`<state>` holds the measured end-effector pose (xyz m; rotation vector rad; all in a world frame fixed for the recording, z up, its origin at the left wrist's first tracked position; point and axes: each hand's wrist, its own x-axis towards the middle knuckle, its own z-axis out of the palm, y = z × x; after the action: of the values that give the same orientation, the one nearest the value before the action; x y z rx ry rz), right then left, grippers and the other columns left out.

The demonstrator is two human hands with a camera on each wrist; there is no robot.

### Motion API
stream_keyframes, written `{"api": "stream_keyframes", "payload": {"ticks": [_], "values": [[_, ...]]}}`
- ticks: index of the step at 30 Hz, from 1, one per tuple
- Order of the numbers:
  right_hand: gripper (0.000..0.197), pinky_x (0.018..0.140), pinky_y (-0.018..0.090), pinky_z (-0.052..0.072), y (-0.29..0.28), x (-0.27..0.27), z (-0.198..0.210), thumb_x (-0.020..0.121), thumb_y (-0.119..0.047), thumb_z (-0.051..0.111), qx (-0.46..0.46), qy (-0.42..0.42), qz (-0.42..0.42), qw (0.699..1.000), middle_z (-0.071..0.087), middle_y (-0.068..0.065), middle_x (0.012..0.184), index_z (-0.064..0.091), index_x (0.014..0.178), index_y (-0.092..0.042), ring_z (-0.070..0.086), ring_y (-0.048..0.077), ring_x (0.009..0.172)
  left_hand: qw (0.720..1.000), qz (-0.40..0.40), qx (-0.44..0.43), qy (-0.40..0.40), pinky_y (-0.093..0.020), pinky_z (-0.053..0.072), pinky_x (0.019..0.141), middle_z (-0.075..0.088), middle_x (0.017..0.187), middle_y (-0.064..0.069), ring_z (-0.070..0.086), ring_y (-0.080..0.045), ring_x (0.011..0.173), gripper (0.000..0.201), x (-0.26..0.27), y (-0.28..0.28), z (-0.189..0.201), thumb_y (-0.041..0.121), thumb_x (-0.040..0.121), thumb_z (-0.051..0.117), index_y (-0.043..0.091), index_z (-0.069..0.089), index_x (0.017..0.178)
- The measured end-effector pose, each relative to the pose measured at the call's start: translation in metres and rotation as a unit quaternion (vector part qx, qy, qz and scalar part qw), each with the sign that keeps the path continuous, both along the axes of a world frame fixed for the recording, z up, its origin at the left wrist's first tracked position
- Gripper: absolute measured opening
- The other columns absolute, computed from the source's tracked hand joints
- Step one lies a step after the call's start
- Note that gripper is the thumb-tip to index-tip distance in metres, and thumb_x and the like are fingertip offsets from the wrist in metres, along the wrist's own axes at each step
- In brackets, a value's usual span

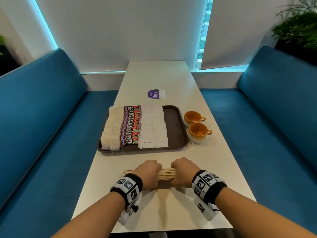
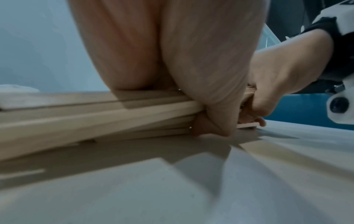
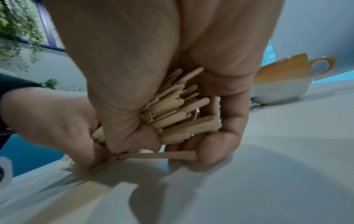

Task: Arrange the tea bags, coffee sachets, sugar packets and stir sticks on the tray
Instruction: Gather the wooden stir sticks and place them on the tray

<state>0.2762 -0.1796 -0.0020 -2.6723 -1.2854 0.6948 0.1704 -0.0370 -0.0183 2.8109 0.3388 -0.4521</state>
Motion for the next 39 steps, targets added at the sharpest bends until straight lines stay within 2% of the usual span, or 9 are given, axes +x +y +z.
{"api": "stream_keyframes", "payload": {"ticks": [8, 16, 20, 26, 29, 32, 34, 36, 39], "values": [[0.041, 0.074, 0.025, 0.05, -0.002, 0.001, 0.002, 0.071, -0.026, 0.081, 0.022, 0.067, 0.02, 0.997, 0.069, -0.002, 0.099, 0.071, 0.11, -0.023, 0.061, 0.015, 0.088, 1.0, 0.0, -0.012, 0.007, -0.032, 0.053, 0.081, 0.06, 0.103, -0.001, 0.059, -0.021, 0.093, 0.026, 0.002, 0.0, 0.001, 0.018, 0.08, 0.07, 0.021, 0.066, 0.106], [0.019, 0.065, 0.028, 0.053, 0.004, 0.003, 0.02, 0.077, -0.016, 0.076, 0.023, 0.023, 0.012, 0.999, 0.071, 0.003, 0.088, 0.077, 0.096, -0.018, 0.066, 0.019, 0.078, 0.998, 0.004, -0.056, -0.043, -0.032, 0.049, 0.079, 0.063, 0.101, -0.002, 0.059, -0.022, 0.093, 0.018, 0.001, 0.004, 0.006, 0.021, 0.083, 0.064, 0.021, 0.061, 0.101], [0.023, 0.075, 0.028, 0.053, 0.012, 0.005, 0.049, 0.079, -0.011, 0.076, 0.08, -0.009, 0.031, 0.996, 0.07, 0.0, 0.094, 0.077, 0.101, -0.018, 0.063, 0.016, 0.087, 0.986, 0.042, -0.13, -0.092, -0.031, 0.043, 0.07, 0.066, 0.092, 0.002, 0.061, -0.021, 0.084, 0.023, -0.003, 0.014, 0.015, 0.022, 0.082, 0.069, 0.028, 0.055, 0.099], [0.036, 0.075, 0.02, 0.052, 0.017, 0.003, 0.118, 0.081, -0.025, 0.079, 0.191, 0.034, 0.069, 0.979, 0.065, -0.01, 0.099, 0.068, 0.115, -0.026, 0.061, 0.005, 0.086, 0.933, 0.08, -0.288, -0.202, -0.032, 0.055, 0.075, 0.072, 0.084, -0.001, 0.066, -0.016, 0.075, 0.013, -0.003, 0.025, 0.036, 0.029, 0.086, 0.08, 0.027, 0.067, 0.089], [0.043, 0.093, 0.021, 0.046, 0.023, -0.002, 0.148, 0.084, -0.041, 0.076, 0.244, 0.03, 0.096, 0.965, 0.054, -0.01, 0.119, 0.064, 0.124, -0.031, 0.053, 0.004, 0.106, 0.905, 0.101, -0.341, -0.234, -0.027, 0.055, 0.074, 0.073, 0.079, 0.005, 0.065, -0.007, 0.073, 0.012, 0.0, 0.024, 0.048, 0.032, 0.085, 0.081, 0.028, 0.071, 0.083], [0.032, 0.099, 0.024, 0.043, 0.035, -0.01, 0.161, 0.093, -0.051, 0.066, 0.315, 0.022, 0.109, 0.943, 0.054, -0.012, 0.123, 0.068, 0.117, -0.03, 0.05, 0.005, 0.115, 0.876, 0.105, -0.4, -0.248, -0.045, 0.053, 0.073, 0.066, 0.077, -0.016, 0.058, -0.033, 0.072, 0.04, 0.004, 0.019, 0.048, 0.043, 0.08, 0.083, 0.006, 0.066, 0.08], [0.034, 0.095, 0.027, 0.045, 0.046, -0.018, 0.161, 0.101, -0.05, 0.054, 0.315, 0.017, 0.131, 0.94, 0.058, -0.007, 0.118, 0.071, 0.114, -0.023, 0.053, 0.008, 0.109, 0.852, 0.107, -0.442, -0.258, -0.047, 0.051, 0.069, 0.062, 0.071, -0.02, 0.056, -0.031, 0.067, 0.041, 0.006, 0.017, 0.04, 0.031, 0.08, 0.086, -0.002, 0.062, 0.078], [0.044, 0.09, 0.036, 0.048, 0.056, -0.025, 0.153, 0.106, -0.047, 0.043, 0.256, -0.003, 0.154, 0.954, 0.063, 0.0, 0.11, 0.074, 0.109, -0.016, 0.057, 0.014, 0.1, 0.856, 0.102, -0.439, -0.254, -0.039, 0.055, 0.074, 0.07, 0.08, -0.014, 0.064, -0.025, 0.075, 0.032, 0.005, 0.015, 0.038, 0.02, 0.08, 0.086, -0.004, 0.067, 0.09], [0.052, 0.087, 0.041, 0.049, 0.063, -0.028, 0.136, 0.109, -0.046, 0.035, 0.189, -0.028, 0.16, 0.968, 0.064, 0.002, 0.102, 0.075, 0.102, -0.013, 0.059, 0.018, 0.093, 0.878, 0.076, -0.403, -0.247, -0.025, 0.054, 0.094, 0.073, 0.114, -0.005, 0.067, -0.01, 0.109, 0.049, 0.0, 0.017, 0.033, 0.016, 0.079, 0.086, 0.008, 0.065, 0.123]]}}
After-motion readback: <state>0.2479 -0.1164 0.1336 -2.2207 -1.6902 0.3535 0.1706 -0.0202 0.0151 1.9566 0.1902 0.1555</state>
